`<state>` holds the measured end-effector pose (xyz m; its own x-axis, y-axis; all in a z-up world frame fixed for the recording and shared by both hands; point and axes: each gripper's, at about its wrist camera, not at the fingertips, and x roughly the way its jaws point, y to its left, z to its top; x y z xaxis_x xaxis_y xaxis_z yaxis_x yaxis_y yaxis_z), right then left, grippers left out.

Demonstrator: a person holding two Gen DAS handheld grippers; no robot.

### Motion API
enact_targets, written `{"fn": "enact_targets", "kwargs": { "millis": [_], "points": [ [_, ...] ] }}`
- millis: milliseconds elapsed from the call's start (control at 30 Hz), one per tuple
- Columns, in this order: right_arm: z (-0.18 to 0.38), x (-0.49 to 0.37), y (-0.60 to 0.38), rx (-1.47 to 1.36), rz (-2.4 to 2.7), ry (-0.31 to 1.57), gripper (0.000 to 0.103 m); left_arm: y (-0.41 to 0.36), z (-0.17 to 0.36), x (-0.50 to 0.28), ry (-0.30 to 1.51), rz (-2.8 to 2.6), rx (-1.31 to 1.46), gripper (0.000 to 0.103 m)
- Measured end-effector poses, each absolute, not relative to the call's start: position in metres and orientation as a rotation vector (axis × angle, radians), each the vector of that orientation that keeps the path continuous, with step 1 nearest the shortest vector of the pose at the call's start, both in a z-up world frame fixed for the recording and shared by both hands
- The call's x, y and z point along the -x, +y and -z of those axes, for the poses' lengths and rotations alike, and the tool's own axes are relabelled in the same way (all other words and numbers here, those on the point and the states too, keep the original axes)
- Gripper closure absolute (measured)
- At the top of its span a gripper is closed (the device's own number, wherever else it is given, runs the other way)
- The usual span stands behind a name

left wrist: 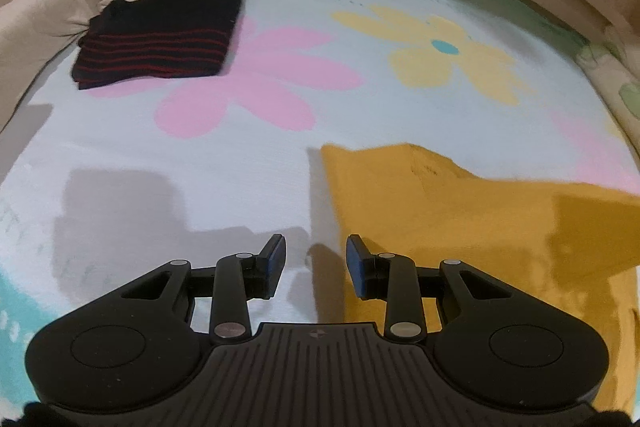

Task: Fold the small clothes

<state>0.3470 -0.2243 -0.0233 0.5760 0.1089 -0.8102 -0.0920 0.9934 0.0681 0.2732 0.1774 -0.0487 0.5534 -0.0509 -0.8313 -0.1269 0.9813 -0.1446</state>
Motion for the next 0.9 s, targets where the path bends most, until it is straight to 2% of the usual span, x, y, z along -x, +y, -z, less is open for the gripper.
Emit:
{"fn": "enact_targets", "kwargs": {
  "millis": [133,167,200,267,500,733,767,800,833,867,900],
  "points": [
    [0.067,-0.352,-0.236,-0.029,-0.089,1.079,0.083,0.170,0.053,-0.274,0.997,-0.021,0.181,0.071],
    [0.074,-0.353,-0.238,-0.031,-0.077,1.103,0.078,0.169,0.053,-0.275,0.996,-0.020,0.174,0.071],
    [0.076,-0.353,-0.243,-0.037,-0.052,1.106,0.065,0.170,0.053,-0.275,0.993,-0.021,0.175,0.071],
    [0.074,-0.351,-0.255,-0.083,-0.008,1.079,0.055,0.171,0.055,-0.275,0.987,-0.015,0.185,0.071],
    [0.078,-0.348,-0.288,-0.265,0.012,1.073,0.054,0.165,0.062,-0.279,0.995,0.009,0.190,0.071],
    [0.089,-0.351,-0.270,-0.213,-0.017,1.102,0.054,0.170,0.071,-0.280,1.012,-0.014,0.185,0.068],
    [0.090,-0.351,-0.266,-0.199,-0.024,1.107,0.055,0.171,0.071,-0.280,1.010,-0.016,0.188,0.067],
    [0.092,-0.350,-0.263,-0.180,-0.029,1.112,0.061,0.172,0.072,-0.280,1.009,-0.016,0.188,0.067],
    [0.092,-0.349,-0.259,-0.154,-0.033,1.111,0.069,0.172,0.072,-0.280,1.008,-0.016,0.186,0.066],
    [0.091,-0.348,-0.254,-0.119,-0.041,1.104,0.092,0.172,0.072,-0.280,1.008,-0.015,0.184,0.066],
    [0.089,-0.347,-0.251,-0.096,-0.049,1.098,0.094,0.172,0.072,-0.279,1.007,-0.014,0.182,0.066]
  ]
}}
